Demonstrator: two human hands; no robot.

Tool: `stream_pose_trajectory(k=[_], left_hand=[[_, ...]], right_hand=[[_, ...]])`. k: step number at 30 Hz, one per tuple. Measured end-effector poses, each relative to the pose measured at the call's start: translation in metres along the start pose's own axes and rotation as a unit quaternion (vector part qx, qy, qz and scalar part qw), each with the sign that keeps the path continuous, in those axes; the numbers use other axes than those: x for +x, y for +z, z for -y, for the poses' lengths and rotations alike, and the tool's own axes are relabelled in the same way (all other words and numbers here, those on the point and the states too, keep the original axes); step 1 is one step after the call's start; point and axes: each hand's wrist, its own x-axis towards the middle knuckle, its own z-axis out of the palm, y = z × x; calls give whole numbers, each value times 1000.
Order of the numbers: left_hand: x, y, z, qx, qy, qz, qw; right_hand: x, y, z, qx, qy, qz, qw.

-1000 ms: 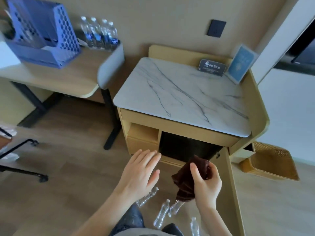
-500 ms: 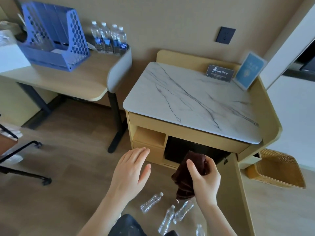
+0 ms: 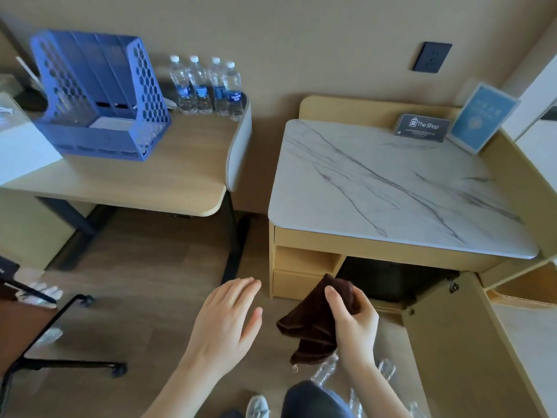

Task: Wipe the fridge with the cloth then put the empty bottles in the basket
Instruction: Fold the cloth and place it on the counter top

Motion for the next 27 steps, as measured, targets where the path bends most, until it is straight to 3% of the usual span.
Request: stream_pose_trajectory(k=[7,13,27], left_hand=[[30,18,33,-37,-19,-1,999],[87,30,49,-36,11,7,999],[325,57,58,-37,8,6,999]], right_hand=[[34,31,14,-33,-29,-17,999],[105,46,28,-50,-65,-42,996],[307,137,56,-15,-49,14,999]])
